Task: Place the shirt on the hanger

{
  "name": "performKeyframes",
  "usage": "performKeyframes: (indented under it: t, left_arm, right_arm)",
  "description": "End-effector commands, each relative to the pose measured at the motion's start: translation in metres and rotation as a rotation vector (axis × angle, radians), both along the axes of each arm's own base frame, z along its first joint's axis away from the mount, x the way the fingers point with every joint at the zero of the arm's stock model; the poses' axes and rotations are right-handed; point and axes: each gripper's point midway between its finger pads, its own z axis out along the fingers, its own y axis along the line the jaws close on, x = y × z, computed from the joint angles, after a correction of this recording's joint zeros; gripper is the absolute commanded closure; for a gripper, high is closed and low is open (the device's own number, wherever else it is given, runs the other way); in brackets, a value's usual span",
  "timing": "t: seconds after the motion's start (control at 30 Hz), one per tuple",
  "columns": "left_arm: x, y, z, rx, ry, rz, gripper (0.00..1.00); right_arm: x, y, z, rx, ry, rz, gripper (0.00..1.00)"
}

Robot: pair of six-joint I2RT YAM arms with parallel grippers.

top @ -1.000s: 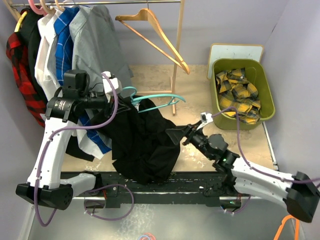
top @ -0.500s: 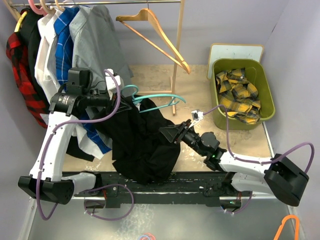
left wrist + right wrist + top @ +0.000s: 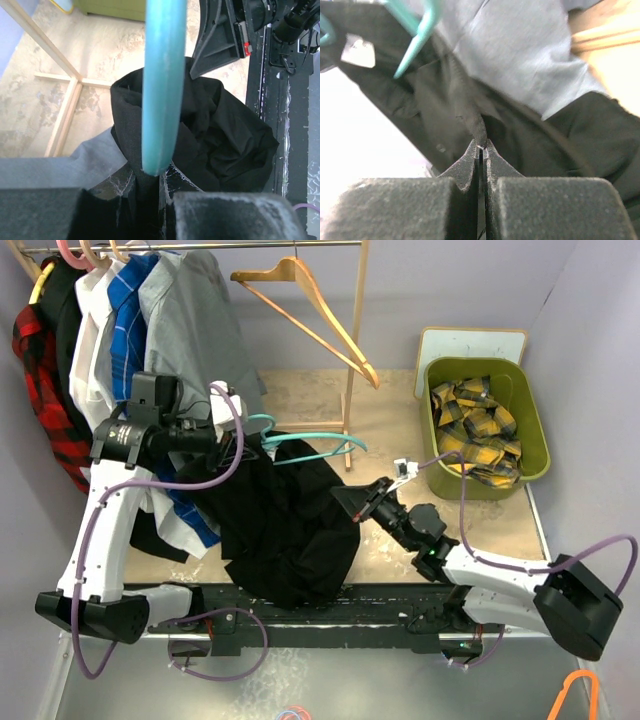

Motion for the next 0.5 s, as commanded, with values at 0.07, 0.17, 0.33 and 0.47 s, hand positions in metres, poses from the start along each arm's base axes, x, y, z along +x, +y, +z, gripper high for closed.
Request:
performKeyframes:
  t: [0.07,0.17,0.33,0.47]
  left_arm:
    - [-0.014,0.008,0.025,0.077,-0.157,-0.092,1.0]
    - [-0.016,0.013,0.022,0.129,-0.195,-0.123,1.0]
    - [-0.016,0.019,0.023,0.188,-0.241,-0.147,1.0]
    - [-0.009,0.03,0.016,0.279,-0.281,-0.148,1.0]
  right_arm:
    - [0.03,-0.045,0.004,0.001,0.005,-0.157,1.0]
    - [0.037,-0.053,0.007,-0.041,-0.008,-0.186,1.0]
    - [0.044,-0.062,0.007,-0.083,-0.013,-0.203,1.0]
    - [0.05,-0.075,0.01,-0.095,-0.012,-0.228,1.0]
